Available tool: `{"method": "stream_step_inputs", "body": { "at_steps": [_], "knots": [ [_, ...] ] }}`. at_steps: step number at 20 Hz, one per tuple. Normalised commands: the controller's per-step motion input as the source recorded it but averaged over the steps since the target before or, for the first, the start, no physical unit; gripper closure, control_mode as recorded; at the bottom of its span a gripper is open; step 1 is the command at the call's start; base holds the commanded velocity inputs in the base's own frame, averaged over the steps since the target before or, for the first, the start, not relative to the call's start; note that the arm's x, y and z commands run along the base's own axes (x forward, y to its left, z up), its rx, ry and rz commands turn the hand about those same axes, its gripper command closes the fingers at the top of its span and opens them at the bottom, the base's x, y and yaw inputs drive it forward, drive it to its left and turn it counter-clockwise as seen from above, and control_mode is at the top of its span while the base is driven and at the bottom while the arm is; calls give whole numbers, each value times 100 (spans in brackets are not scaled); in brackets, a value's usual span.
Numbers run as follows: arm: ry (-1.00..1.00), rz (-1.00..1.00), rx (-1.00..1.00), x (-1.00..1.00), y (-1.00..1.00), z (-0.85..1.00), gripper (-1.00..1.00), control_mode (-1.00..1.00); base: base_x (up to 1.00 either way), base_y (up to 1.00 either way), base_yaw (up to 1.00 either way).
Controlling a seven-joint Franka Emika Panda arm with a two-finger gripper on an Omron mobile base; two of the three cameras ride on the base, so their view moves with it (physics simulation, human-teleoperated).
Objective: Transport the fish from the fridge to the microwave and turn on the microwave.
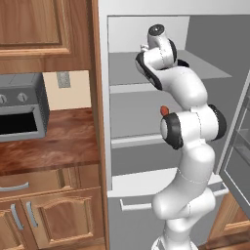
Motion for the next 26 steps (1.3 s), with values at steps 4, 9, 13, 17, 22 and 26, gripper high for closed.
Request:
{"method": "stream_step_inputs", "body": {
  "at_steps": [4, 9, 13, 17, 22, 26],
  "knots": [
    [0, 6, 0, 0, -1, -12, 100, -100, 0, 0, 0],
    [0, 6, 0, 0, 0, -5, 100, -100, 0, 0, 0],
    [-8, 7, 0, -20, 0, 3, 100, -100, 0, 0, 0],
    [-16, 4, 0, -42, 5, 7, 100, -100, 0, 0, 0],
    [-18, 3, -1, -51, 13, 6, 100, -100, 0, 0, 0],
    [-17, 3, -3, -54, 18, 0, 100, -100, 0, 0, 0]
  ]
}}
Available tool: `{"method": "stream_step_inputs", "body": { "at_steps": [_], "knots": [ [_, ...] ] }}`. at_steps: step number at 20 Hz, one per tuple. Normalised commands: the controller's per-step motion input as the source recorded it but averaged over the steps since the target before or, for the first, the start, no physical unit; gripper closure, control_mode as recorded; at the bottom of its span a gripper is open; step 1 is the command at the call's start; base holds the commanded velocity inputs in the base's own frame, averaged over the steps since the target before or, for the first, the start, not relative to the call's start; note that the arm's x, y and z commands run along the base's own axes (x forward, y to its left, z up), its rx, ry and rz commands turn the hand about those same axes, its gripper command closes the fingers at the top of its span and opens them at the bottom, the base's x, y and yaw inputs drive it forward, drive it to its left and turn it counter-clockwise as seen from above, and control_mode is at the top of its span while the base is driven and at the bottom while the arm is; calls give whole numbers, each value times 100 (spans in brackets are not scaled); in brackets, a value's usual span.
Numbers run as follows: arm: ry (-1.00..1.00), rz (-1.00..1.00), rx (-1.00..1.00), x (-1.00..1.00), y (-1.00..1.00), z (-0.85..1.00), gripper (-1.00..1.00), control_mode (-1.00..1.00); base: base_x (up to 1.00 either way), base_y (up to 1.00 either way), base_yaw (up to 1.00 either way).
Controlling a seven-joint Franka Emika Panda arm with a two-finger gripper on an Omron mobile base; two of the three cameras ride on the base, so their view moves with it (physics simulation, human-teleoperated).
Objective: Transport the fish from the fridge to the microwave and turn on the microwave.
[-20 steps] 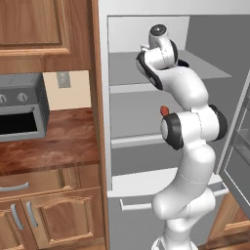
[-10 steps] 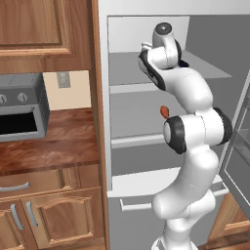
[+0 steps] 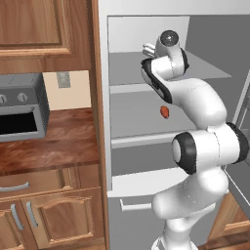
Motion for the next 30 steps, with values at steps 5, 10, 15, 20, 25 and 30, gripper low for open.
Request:
{"method": "stream_step_inputs", "body": {
  "at_steps": [5, 10, 15, 20, 25, 30],
  "knots": [
    [-4, 6, 0, -51, 16, 12, 100, -100, 0, 0, 0],
    [0, 7, 0, -56, 11, 32, 100, -100, 0, 0, 0],
    [0, 6, -2, -61, 15, 24, 100, -100, 0, 0, 0],
    [0, 2, -6, -66, 17, 7, 100, -100, 0, 0, 0],
    [0, 0, -6, -61, 15, 0, 100, -100, 0, 0, 0],
    [0, 0, -8, -55, 12, -3, 100, -100, 0, 0, 0]
  ]
}}
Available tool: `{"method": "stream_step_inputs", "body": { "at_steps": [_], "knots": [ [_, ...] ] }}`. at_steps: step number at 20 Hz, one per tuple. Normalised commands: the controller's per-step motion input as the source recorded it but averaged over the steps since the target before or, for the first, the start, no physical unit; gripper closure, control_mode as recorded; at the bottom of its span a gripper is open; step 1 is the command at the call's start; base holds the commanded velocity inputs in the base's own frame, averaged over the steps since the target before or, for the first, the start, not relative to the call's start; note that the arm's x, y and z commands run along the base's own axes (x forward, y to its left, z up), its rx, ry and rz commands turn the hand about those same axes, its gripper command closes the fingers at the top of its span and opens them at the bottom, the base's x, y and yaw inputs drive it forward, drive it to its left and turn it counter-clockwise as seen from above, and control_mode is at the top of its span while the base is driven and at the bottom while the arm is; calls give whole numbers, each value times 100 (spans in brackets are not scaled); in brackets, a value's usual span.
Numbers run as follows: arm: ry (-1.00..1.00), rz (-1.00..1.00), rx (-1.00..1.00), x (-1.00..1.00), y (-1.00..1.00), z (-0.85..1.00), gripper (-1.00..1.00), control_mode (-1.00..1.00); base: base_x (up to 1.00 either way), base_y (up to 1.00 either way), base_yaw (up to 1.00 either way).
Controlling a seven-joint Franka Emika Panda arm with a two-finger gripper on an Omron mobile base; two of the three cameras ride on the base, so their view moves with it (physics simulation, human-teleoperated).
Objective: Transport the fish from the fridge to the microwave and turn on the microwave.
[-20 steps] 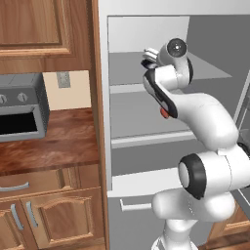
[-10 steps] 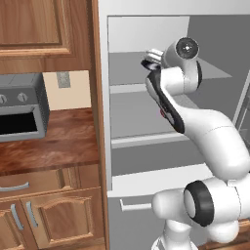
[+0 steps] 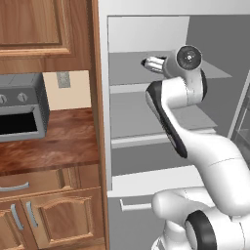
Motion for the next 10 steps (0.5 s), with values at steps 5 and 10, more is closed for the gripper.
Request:
{"method": "stream_step_inputs", "body": {
  "at_steps": [5, 10],
  "knots": [
    [0, 0, -2, -53, 11, -3, 100, -100, 0, 0, 0],
    [3, 0, 0, -49, 5, -5, 100, -100, 0, 0, 0]
  ]
}}
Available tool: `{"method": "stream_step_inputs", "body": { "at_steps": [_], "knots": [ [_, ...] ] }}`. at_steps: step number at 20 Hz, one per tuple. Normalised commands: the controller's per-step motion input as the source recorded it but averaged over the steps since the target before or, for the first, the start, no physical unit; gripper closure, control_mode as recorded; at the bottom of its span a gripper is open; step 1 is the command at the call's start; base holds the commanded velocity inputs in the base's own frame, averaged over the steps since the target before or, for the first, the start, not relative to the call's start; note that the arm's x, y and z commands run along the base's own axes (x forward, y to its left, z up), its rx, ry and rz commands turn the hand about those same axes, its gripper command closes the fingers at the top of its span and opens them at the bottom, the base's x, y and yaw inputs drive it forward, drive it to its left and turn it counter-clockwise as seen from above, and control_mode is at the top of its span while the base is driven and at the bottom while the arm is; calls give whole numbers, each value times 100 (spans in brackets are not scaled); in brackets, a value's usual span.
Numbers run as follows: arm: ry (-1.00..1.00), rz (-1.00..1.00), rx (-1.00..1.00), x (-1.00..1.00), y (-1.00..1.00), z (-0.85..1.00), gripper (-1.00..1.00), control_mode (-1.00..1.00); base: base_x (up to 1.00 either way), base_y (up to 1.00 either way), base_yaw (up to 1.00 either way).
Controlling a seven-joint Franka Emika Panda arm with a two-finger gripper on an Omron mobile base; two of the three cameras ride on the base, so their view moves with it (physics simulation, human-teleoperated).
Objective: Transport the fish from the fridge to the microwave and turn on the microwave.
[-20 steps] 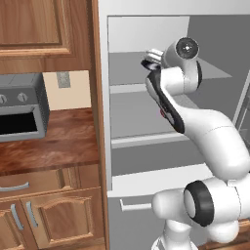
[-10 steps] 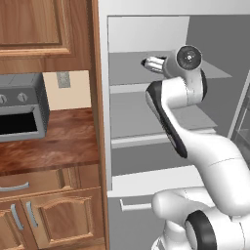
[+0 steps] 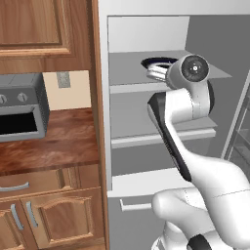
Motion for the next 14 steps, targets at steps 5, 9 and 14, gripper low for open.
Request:
{"method": "stream_step_inputs", "body": {
  "at_steps": [5, 9, 14],
  "knots": [
    [0, 1, 0, -48, 3, -14, 100, -100, 0, 0, 0],
    [0, 0, 0, -48, 3, -14, 100, -100, 0, 0, 0],
    [0, 0, 0, -42, 4, -15, 100, -100, 0, 0, 0]
  ]
}}
